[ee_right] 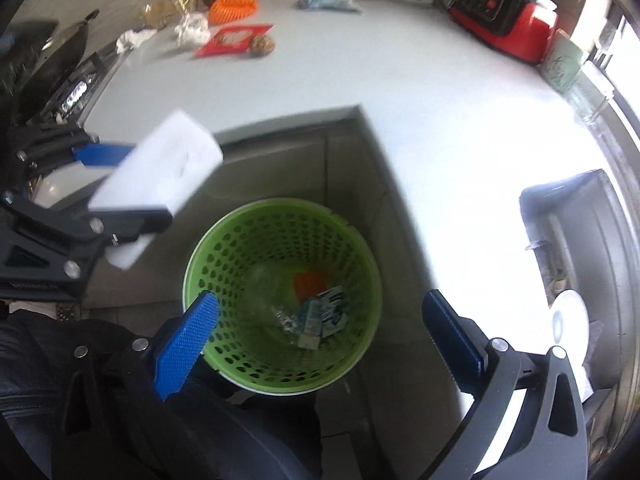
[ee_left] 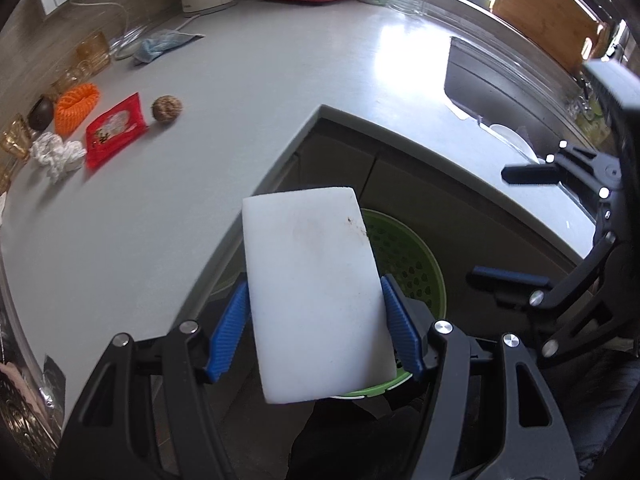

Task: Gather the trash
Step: 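Drop the plastic bag and white sponge into the green basket with both tools, then raise both tools back toward the counter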

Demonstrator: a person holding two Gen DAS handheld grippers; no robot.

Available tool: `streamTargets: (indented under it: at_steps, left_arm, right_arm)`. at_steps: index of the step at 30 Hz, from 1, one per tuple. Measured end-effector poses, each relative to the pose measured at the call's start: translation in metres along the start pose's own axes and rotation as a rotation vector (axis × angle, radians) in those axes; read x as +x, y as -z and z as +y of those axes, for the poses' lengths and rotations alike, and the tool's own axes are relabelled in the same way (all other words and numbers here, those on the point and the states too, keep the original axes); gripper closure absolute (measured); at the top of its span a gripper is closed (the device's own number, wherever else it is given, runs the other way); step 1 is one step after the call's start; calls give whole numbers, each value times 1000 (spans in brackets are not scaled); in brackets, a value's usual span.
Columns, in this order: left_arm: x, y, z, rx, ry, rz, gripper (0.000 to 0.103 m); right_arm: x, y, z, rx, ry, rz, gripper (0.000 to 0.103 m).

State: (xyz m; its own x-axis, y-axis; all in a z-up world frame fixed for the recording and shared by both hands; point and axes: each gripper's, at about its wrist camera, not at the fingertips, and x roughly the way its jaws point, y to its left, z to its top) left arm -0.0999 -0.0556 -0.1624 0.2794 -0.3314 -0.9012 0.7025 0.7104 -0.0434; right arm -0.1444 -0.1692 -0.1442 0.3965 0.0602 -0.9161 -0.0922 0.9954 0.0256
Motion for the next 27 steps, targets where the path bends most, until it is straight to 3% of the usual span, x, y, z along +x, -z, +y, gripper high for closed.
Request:
streamTargets:
  at_steps: [4, 6, 8, 11, 18, 27]
  left_arm:
    - [13, -2, -10, 19, 33, 42, 39]
    - [21, -2, -14, 20, 60, 78, 23]
    - [30, -2, -20, 24, 63, 114, 14]
    - [33, -5, -25, 19, 40, 115, 11]
    - [15, -21, -10, -101, -17, 39, 8]
    - [-21, -38, 56, -347, -178, -111, 8]
  right_arm:
    - [-17, -1, -18, 2, 33, -53, 2]
    - [-24, -2, -29, 9, 49, -73, 2]
    - [-27, -3, -39, 20, 59, -88, 2]
    - [-29, -4, -51, 30, 64, -100, 2]
    - [-29, -12, -67, 24, 38, -128, 2]
    - [-19, -48, -56, -25, -56, -181, 2]
